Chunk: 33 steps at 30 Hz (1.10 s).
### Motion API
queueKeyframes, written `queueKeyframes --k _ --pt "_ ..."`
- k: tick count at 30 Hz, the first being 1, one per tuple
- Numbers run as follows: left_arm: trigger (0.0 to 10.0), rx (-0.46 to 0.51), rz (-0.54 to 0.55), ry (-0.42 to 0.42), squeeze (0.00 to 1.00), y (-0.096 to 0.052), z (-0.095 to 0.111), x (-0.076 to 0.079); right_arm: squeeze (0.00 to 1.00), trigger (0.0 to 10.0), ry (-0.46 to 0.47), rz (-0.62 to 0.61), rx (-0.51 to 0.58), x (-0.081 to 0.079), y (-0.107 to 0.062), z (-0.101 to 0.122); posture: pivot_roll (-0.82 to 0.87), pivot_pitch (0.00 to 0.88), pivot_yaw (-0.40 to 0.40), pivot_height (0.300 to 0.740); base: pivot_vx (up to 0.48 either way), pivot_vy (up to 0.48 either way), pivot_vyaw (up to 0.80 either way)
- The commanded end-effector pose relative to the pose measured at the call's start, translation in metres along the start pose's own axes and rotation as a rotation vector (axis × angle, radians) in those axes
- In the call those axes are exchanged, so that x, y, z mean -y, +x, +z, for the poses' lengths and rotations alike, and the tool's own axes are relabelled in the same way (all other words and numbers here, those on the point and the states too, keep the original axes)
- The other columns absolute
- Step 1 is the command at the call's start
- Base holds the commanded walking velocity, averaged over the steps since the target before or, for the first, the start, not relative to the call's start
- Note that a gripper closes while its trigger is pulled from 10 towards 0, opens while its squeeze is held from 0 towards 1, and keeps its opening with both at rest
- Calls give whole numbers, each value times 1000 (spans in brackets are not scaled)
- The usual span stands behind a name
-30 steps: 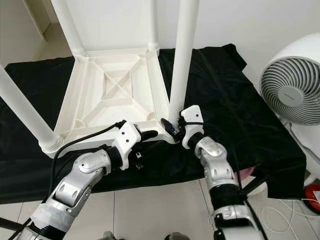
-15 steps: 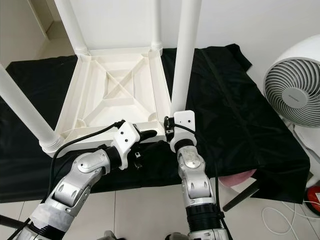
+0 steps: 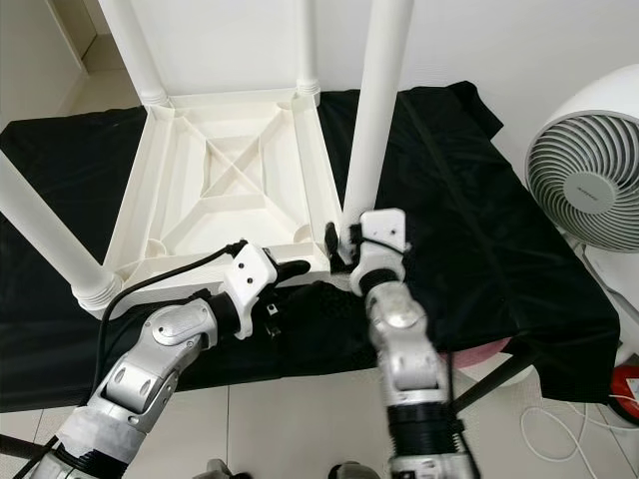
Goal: Building children table
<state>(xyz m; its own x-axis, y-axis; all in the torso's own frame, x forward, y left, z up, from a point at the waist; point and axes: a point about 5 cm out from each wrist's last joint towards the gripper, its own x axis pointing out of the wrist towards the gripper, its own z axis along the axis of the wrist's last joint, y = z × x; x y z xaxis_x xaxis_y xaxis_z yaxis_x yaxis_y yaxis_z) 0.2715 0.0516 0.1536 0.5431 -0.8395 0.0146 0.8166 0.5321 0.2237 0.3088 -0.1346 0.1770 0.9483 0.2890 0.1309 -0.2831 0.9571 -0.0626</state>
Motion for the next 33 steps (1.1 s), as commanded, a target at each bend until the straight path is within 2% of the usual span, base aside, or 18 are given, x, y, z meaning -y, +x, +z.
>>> queueKeyframes --k 1,2,3,4,7,8,9,12,16,19,20,21,23,24,33 --pt "10000 -6 23 -3 0 -1 0 -2 1000 10000 30 102 -10 -3 -1 1 -133 108 55 740 0 0 0" --pt "10000 -6 23 -3 0 -1 0 -2 1000 10000 2 152 -18 -1 -2 2 -133 108 55 740 0 0 0" --pt "10000 -8 23 1 0 -1 0 -3 0 10000 -52 241 -34 1 -4 0 -133 108 55 740 0 0 0" --pt "10000 -8 23 1 0 -1 0 -3 0 10000 -52 241 -34 1 -4 0 -133 108 55 740 0 0 0" --pt "10000 -9 22 9 0 -1 1 -5 0 10000 -139 440 -82 6 -9 -5 -135 102 64 740 0 0 0" --pt "10000 -9 22 9 0 -1 1 -5 0 10000 -139 440 -82 6 -9 -5 -135 102 64 740 0 0 0" --pt "10000 -8 21 15 0 0 2 -7 0 10000 -175 550 -119 11 -7 -10 -135 96 66 740 0 0 0" --pt "10000 -5 21 20 0 1 3 -8 0 10000 -217 612 -150 14 -3 -15 -133 89 66 740 0 0 0" --pt "10000 -4 22 21 0 1 4 -8 0 10000 -234 627 -162 15 0 -17 -133 89 66 740 0 0 0" --pt "10000 0 25 24 0 2 5 -9 0 10000 -240 657 -175 16 8 -19 -129 81 67 740 0 0 0" --pt "10000 1 26 25 0 3 5 -10 0 9686 -241 662 -181 17 13 -20 -129 81 67 740 0 0 0" --pt "10000 2 28 26 0 3 5 -10 0 2118 -241 667 -195 19 18 -21 -129 81 67 740 0 0 0" --pt "10000 2 28 26 0 3 5 -10 0 2118 -241 667 -195 19 18 -21 -129 81 67 740 0 0 0" --pt "10000 3 29 26 0 3 5 -9 0 0 -242 670 -204 20 21 -22 -129 81 67 740 0 0 0" --pt "10000 -3 36 23 0 0 4 -9 0 0 -221 670 -225 28 19 -31 -114 82 57 740 0 0 0"
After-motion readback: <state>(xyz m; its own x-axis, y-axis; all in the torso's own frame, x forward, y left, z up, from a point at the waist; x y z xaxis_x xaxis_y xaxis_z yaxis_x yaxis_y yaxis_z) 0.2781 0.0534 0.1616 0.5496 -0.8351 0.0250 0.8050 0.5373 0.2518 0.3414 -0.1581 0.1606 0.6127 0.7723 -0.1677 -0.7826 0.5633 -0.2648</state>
